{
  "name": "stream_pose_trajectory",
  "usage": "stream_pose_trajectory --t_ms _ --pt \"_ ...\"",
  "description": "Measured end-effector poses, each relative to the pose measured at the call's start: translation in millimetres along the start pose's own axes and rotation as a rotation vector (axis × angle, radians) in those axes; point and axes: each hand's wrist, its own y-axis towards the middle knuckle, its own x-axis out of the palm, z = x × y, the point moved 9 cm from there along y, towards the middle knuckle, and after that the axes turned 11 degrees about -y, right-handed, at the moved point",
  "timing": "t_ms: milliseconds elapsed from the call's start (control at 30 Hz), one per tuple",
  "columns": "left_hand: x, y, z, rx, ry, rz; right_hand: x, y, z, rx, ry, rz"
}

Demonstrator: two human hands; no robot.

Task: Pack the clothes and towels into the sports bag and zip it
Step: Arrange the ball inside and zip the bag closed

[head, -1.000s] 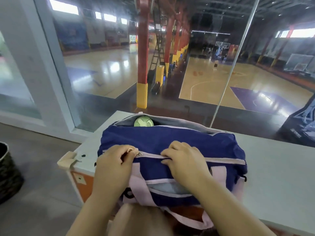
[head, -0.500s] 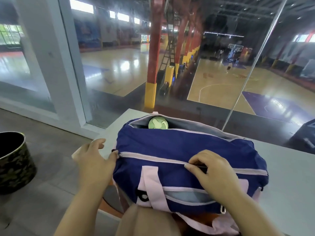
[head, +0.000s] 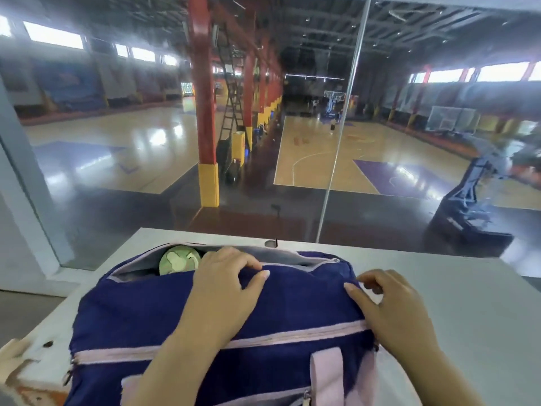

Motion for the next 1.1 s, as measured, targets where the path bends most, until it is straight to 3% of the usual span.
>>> stream_pose_trajectory --t_ms 200,333,467,633,767,1000,1100 --pt "104 50 40 0.129 0.245 -0.295 32 22 21 0.098 0.084 -0.353" --pt "154 73 29 0.002 0.373 -0.498 40 29 15 0.057 0.217 -0.437" --pt "177 79 16 -0.186 0.31 -0.67 40 36 15 0.043 0.289 -0.444" --pt "172 90 16 -0.255 0.007 -0.499 37 42 16 0.043 0.334 -0.425" --pt "151 91 27 -0.169 0.04 -0.264 36 46 10 0.008 0.296 -0.404" --pt "134 80 30 -0.076 -0.044 -0.191 24 59 -17 -0.188 0.088 -0.187" --pt "117 73 35 -0.001 0.085 -0.057 25 63 -16 -0.126 0.031 -0.143"
